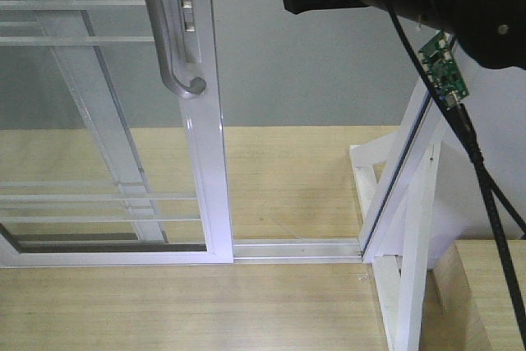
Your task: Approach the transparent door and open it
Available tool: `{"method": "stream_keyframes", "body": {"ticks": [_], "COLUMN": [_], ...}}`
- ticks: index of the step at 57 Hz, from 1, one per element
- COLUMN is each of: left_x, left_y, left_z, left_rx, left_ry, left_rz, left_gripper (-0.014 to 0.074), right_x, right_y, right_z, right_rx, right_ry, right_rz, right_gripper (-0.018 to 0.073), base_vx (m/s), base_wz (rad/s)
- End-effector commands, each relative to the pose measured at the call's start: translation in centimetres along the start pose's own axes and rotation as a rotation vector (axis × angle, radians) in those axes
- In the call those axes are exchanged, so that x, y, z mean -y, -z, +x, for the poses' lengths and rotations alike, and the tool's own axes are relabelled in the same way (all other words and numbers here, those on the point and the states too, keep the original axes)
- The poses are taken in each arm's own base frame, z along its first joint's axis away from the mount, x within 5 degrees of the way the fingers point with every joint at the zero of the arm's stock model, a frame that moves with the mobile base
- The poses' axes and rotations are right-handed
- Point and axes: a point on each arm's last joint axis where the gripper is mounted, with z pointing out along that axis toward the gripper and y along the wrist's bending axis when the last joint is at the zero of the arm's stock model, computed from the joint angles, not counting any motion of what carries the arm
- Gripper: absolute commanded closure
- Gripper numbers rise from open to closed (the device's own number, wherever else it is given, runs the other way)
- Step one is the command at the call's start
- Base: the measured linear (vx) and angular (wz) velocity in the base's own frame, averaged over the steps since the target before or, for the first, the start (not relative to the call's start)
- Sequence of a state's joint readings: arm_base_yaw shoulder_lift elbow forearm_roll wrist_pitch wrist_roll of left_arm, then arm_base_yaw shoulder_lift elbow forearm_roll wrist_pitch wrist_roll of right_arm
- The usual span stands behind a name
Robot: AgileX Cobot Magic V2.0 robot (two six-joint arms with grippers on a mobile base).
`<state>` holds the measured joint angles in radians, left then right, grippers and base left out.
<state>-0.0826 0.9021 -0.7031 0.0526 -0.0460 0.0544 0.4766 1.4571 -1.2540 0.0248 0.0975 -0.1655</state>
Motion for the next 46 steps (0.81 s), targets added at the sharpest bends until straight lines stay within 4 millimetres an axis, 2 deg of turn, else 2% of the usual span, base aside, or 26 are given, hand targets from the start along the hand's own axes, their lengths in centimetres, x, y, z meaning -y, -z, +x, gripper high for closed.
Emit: {"method": "stream_keyframes", "body": {"ticks": [1,9,16,37,42,46], "left_x": [0.1,0.3,0.0,-3.5,-4.1,-4.6], "left_y": [-2.5,-6.2,-9.4,-18.1,-19.1,-19.6], "left_z": [-1.0,1.1,2.1,1.6,1.5,1.4], "left_rx": [0.133,0.141,0.137,0.098,0.083,0.091], "left_ry": [-0.002,0.042,0.088,0.098,0.099,0.099], "left_rz": [0.004,-0.002,-0.029,-0.116,-0.126,-0.138], "left_gripper": [0.0093,0.0093,0.0093,0.0098,0.014,0.0211], "right_x": [0.5,0.7,0.8,0.7,0.7,0.7], "right_y": [2.8,4.4,5.5,5.9,5.9,5.9], "right_z": [-3.4,-4.3,-4.9,-4.7,-4.6,-4.6], "right_rx": [0.146,0.171,0.194,0.143,0.141,0.141], "right_ry": [0.047,0.089,0.096,0.149,0.157,0.166], "right_rz": [0.027,0.036,0.042,0.037,0.038,0.04], "right_gripper": [0.0568,0.0568,0.0568,0.0568,0.0568,0.0568], "base_vx": [0.0,0.0,0.0,0.0,0.0,0.0], "base_wz": [0.0,0.0,0.0,0.0,0.0,0.0]}}
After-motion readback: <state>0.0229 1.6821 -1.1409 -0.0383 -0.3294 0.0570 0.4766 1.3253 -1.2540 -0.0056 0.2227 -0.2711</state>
